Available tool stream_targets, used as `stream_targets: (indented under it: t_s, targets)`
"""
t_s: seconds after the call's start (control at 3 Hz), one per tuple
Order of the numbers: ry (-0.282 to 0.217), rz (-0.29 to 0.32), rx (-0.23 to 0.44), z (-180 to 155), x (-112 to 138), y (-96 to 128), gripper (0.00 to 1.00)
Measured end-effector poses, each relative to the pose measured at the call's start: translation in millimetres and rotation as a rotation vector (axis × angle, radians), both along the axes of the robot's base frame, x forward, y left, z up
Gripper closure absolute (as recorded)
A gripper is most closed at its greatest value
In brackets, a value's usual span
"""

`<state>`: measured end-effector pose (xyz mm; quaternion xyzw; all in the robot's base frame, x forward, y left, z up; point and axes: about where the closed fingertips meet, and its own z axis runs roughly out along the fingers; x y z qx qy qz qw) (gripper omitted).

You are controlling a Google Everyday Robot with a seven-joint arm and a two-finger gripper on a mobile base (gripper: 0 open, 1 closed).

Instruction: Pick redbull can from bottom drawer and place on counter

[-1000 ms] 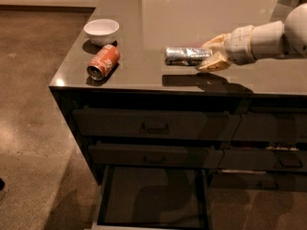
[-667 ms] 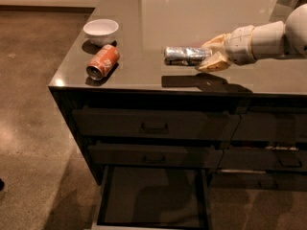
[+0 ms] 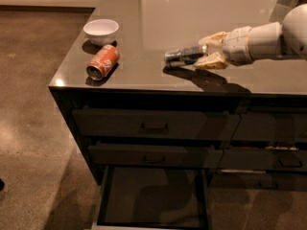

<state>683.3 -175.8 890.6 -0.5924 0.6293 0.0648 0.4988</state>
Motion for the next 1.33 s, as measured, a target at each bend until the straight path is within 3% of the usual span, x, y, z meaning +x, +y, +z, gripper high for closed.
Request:
stream_targets:
  t_s: [0.33,1.0,1.33]
  targets:
    - [0.002,0.004,0.001,-1,0,2,0.00]
    - [-0.015,0.001,0.040,10,-5,-2,0.00]
    - [-0.061,-0.028,0.091,34,-19,-17,0.00]
